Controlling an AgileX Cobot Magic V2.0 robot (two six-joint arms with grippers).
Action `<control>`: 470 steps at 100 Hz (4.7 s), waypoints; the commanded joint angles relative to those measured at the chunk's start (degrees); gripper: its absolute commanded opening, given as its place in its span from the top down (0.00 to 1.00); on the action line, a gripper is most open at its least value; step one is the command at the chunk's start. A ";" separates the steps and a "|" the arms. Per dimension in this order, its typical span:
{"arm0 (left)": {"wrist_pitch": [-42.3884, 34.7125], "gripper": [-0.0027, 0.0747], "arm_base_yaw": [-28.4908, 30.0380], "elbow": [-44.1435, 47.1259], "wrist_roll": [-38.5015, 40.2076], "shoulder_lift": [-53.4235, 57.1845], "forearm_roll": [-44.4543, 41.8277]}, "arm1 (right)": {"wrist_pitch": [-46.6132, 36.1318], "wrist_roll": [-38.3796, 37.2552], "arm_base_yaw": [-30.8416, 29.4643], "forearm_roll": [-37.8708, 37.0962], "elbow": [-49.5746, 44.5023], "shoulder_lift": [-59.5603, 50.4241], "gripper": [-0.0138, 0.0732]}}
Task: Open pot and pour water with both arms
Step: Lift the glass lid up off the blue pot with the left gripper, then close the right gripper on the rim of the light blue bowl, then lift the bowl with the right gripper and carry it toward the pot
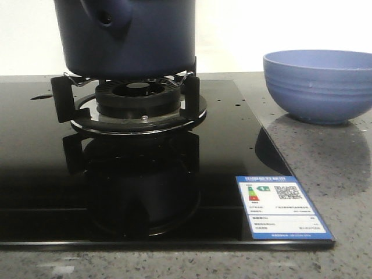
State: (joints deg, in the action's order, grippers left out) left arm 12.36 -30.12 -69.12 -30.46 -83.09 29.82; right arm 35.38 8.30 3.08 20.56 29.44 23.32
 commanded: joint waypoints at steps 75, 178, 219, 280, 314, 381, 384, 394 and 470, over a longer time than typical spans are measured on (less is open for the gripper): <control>-2.88 0.44 -0.06 -1.58 0.25 2.49 0.60 | -3.84 1.04 0.04 0.62 2.07 0.88 0.34; 9.28 0.44 24.43 -1.58 0.25 22.64 0.50 | 16.90 -3.00 -0.94 -11.54 42.76 48.63 0.34; 9.83 0.44 27.47 -1.58 0.25 24.65 0.60 | 24.83 -3.09 -4.43 -14.76 50.57 65.67 0.38; 9.97 0.44 27.47 -1.58 0.25 24.65 0.60 | 28.22 -2.06 -4.56 -9.76 54.50 66.13 0.91; 9.73 0.44 27.47 -1.58 0.25 23.98 0.50 | 38.88 -3.66 -1.08 -4.31 77.17 68.32 0.89; 9.47 0.44 27.47 -1.47 0.25 21.94 0.50 | 31.77 -6.95 14.69 1.29 105.38 83.67 0.89; 9.38 0.44 27.47 -1.47 0.25 21.94 0.50 | 30.58 -6.95 15.02 1.29 105.38 83.94 0.89; 9.35 0.44 27.47 -1.47 0.25 21.94 0.50 | 26.33 -5.42 15.73 0.92 105.38 84.68 0.89; 8.67 0.44 27.47 -1.47 0.25 21.94 -0.25 | -5.59 15.93 18.86 7.70 81.07 75.59 0.89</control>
State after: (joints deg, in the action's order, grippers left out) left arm 27.44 -2.65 -68.66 -30.46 -62.28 28.25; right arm 39.85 20.50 21.20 24.30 113.05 104.28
